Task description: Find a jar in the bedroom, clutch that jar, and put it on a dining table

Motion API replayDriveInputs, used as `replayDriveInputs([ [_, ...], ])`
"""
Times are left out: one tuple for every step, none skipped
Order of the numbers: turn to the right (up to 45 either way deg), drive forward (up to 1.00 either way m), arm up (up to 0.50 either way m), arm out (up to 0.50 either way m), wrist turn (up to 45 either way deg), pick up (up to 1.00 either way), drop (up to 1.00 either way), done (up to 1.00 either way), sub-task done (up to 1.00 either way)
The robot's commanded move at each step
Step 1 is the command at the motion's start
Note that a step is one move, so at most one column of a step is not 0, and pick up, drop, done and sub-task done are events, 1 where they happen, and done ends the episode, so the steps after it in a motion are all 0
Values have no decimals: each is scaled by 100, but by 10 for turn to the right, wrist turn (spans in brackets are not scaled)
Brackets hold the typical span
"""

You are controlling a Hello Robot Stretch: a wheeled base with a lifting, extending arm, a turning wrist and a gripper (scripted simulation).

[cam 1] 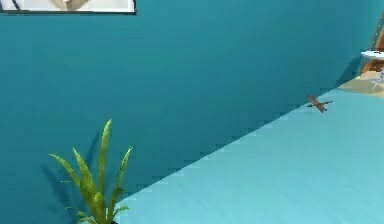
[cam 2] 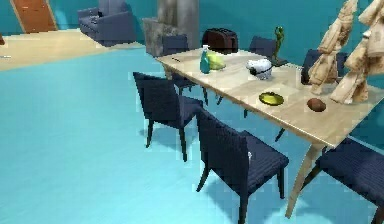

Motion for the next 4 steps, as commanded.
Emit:
replayDriveInputs([
  [450,0,0,0,0,0,0,0,0],
  [0,30,0,0,0,0,0,0,0],
  [60,0,0,0,0,0,0,0,0],
  [0,100,0,0,0,0,0,0,0],
])
